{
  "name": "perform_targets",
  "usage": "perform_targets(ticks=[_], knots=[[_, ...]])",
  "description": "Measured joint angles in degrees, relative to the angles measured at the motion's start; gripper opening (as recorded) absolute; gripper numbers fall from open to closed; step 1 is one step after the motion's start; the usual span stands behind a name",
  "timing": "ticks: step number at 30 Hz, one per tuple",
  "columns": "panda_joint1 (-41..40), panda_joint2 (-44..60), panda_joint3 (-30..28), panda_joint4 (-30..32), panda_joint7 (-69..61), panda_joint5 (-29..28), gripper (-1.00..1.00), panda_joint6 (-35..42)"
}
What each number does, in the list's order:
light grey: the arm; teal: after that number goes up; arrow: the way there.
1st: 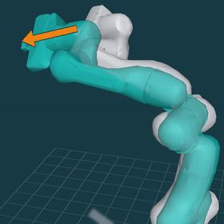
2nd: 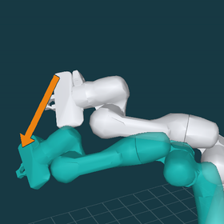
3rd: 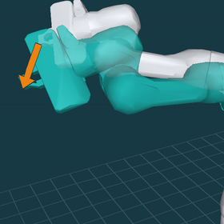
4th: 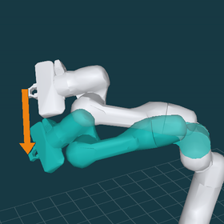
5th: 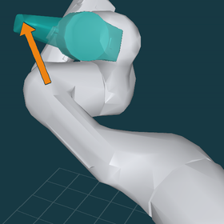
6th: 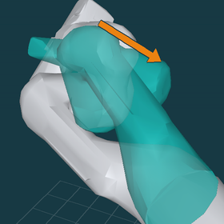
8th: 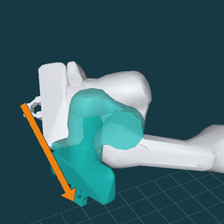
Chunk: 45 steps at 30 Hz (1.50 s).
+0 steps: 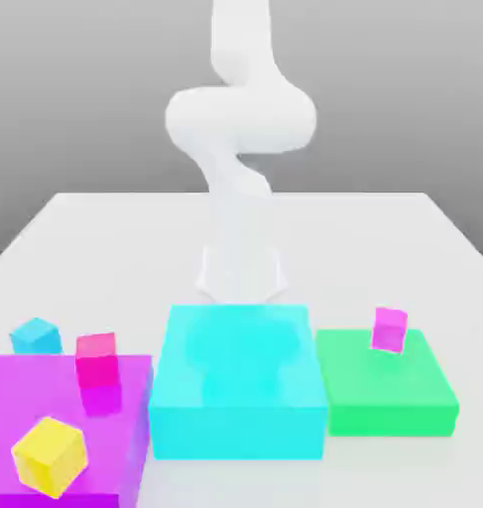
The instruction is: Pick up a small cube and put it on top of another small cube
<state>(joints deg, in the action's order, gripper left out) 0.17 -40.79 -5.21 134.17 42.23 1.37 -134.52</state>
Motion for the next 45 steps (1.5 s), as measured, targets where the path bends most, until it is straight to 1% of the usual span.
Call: perform_targets(ticks=[5,11,16,18,20,22,23,25,29,34,35,40,41,43,45], knots=[[-0.35,10.87,-10.61,4.98,-8.23,3.68,0.0,-5.78],[-1.75,23.5,-21.76,10.71,-18.09,8.45,0.0,-12.37],[-4.97,34.07,-28.81,15.47,-26.35,12.54,0.0,-17.83],[-8.34,38.12,-31.02,17.4,-29.15,13.47,0.0,-20.07],[-11.44,41.82,-32.29,19.39,-31.22,13.37,0.0,-22.46],[-14.19,45.08,-34.25,21.45,-32.09,11.57,0.0,-24.98],[-14.75,46.43,-34.26,21.8,-32.94,11.94,0.0,-25.96],[-16.22,48.86,-32.59,21.6,-35.51,14.78,0.0,-27.54],[-21.34,53.46,-25.96,20.33,-41.32,22.3,0.0,-30.41],[-29.36,59.27,-15.82,18.62,-48.65,32.01,0.0,-34.07],[-30.92,60.29,-13.91,18.34,-49.87,33.62,-1.0,-34.76],[-30.92,60.28,-13.91,18.34,-49.8,33.55,-1.0,-34.61],[-31.71,60.79,-12.96,18.2,-50.42,34.36,-1.0,-34.97],[-30.19,59.68,-14.88,18.51,-49.05,32.54,-1.0,-34.31],[-27.42,57.63,-18.39,19.1,-46.49,29.11,-1.0,-33.06]])
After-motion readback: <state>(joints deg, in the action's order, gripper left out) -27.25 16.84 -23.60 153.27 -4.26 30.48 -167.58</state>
